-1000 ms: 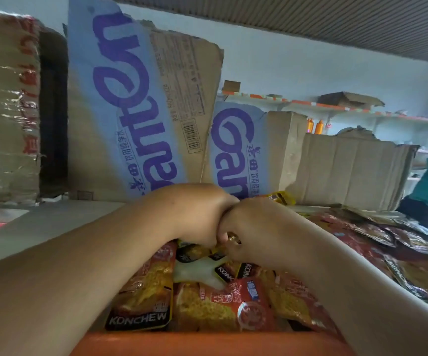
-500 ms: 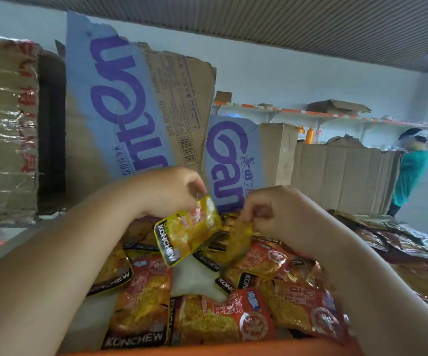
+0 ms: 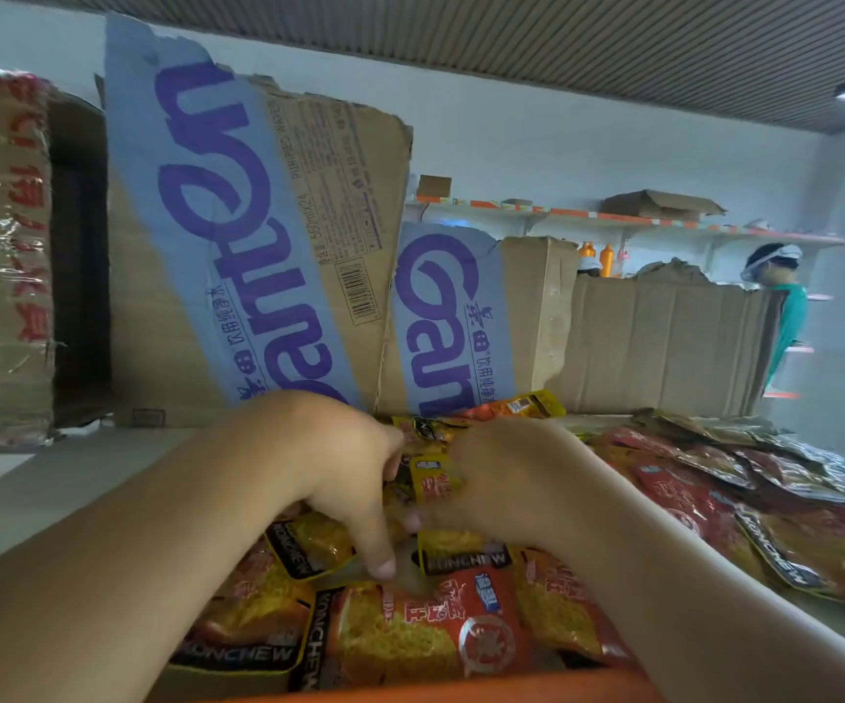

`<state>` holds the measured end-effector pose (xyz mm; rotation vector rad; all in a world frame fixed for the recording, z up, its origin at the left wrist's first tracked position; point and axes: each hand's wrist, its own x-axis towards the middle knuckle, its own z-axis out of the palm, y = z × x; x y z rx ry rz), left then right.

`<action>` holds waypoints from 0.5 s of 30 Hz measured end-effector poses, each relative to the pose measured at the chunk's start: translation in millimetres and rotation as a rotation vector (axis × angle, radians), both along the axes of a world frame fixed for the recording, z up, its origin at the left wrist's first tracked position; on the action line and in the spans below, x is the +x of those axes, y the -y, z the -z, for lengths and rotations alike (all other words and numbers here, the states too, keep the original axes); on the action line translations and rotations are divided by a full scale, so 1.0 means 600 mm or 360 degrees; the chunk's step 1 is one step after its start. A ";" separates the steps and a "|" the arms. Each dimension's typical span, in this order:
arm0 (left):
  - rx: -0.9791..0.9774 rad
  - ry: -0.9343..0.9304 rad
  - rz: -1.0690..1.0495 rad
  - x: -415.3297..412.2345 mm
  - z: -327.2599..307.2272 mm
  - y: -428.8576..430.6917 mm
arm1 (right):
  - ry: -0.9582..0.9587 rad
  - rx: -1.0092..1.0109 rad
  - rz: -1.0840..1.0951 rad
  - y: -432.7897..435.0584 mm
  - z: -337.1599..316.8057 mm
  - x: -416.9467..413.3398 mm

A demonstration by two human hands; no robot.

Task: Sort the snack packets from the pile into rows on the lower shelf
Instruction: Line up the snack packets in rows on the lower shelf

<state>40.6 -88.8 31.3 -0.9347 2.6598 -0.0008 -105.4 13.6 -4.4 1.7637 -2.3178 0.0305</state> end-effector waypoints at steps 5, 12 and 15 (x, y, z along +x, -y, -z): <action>-0.0193 -0.0070 0.0119 -0.003 0.000 -0.019 | 0.0043 -0.0002 -0.0097 -0.007 -0.008 0.010; -0.0263 -0.0458 0.0085 0.041 -0.036 0.001 | 0.0563 -0.0449 -0.0188 -0.031 -0.026 -0.035; -0.0371 -0.0810 0.0090 0.047 -0.041 0.013 | 0.0693 -0.0717 -0.0261 -0.032 -0.035 -0.048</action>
